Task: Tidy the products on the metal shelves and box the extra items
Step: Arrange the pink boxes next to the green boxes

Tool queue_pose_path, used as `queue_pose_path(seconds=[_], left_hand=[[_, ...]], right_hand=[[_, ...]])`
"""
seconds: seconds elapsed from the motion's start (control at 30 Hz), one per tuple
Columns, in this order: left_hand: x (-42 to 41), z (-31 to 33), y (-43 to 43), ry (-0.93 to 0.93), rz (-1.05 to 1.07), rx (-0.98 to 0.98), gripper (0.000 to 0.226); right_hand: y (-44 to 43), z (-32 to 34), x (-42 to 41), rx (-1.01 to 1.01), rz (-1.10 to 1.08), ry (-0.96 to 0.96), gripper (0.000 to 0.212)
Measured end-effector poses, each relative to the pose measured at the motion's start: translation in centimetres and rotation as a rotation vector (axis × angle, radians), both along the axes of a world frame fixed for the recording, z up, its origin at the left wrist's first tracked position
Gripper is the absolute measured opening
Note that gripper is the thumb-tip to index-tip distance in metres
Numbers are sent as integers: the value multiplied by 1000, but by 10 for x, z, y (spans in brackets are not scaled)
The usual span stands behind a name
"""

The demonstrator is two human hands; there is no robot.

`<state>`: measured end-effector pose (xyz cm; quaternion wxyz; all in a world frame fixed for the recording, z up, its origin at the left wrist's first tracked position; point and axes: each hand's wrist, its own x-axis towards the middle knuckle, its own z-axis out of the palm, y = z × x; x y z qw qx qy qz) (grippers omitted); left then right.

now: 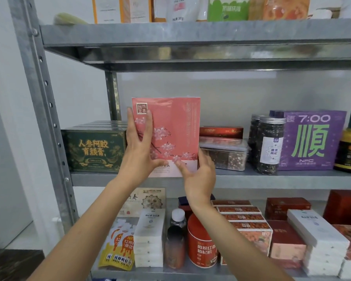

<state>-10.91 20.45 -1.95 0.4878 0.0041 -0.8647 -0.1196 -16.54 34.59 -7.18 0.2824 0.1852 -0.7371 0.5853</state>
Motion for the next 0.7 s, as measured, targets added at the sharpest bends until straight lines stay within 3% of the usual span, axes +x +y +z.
queue_pose_path(seconds=[0.13, 0.33, 0.53, 0.7], left_hand=[[-2, 2, -4, 18, 63, -60, 145], [-6, 2, -6, -8, 103, -324, 114], [-9, 3, -14, -64, 98, -343, 112], [-14, 0, -15, -116, 141, -377, 113]], right_hand=[[0, -2, -7, 99, -13, 58, 70], [7, 0, -16, 374, -80, 142, 69], [53, 22, -41, 404, -269, 517, 40], [77, 33, -71, 974, -301, 358, 57]])
